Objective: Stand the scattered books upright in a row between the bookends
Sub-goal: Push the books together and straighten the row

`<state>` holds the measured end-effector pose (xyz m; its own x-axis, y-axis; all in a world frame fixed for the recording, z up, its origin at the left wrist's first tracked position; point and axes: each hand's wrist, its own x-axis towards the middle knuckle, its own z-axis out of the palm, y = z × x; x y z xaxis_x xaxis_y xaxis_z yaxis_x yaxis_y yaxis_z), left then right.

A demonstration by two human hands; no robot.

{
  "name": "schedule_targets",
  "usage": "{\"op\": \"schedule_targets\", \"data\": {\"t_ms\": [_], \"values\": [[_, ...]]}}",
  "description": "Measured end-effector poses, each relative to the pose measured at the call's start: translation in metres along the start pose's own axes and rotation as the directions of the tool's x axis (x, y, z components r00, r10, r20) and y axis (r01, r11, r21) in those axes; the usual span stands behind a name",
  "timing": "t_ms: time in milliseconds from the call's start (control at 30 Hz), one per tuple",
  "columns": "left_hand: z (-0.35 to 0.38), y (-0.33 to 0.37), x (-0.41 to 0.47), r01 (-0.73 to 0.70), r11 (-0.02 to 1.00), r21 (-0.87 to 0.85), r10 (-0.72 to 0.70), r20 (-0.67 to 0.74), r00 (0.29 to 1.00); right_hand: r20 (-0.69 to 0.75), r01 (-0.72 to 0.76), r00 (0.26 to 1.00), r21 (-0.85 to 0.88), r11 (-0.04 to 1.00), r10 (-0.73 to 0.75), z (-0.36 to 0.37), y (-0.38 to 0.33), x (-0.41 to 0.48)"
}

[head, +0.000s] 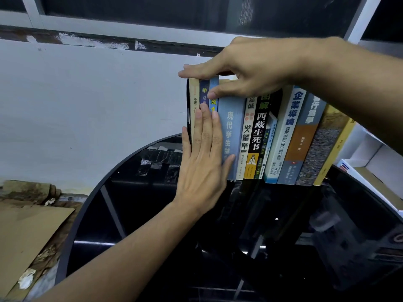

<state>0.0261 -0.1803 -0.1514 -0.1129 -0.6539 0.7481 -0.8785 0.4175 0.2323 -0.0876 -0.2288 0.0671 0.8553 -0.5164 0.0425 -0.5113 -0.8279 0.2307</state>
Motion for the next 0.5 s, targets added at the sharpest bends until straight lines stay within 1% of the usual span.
{"op": "schedule_targets", "data": {"t_ms": [133, 333, 500], "values": [[0.003, 0.004, 0.001, 0.012, 1.0, 0.026, -0.012, -0.012, 1.0, -0.029, 0.001, 1.0, 0.005, 1.0, -0.001, -0.001, -0.001, -0.002], [0.007, 0.008, 0.002, 0.039, 0.999, 0.03, -0.038, -0.039, 0.999, -0.032, 0.004, 0.999, 0.004, 1.0, -0.004, -0.003, -0.003, -0.002], [0.009, 0.013, 0.002, 0.066, 0.997, 0.029, -0.065, -0.042, 0.997, -0.019, -0.015, 1.0, 0.066, 0.998, 0.017, -0.003, 0.0, 0.0]]}}
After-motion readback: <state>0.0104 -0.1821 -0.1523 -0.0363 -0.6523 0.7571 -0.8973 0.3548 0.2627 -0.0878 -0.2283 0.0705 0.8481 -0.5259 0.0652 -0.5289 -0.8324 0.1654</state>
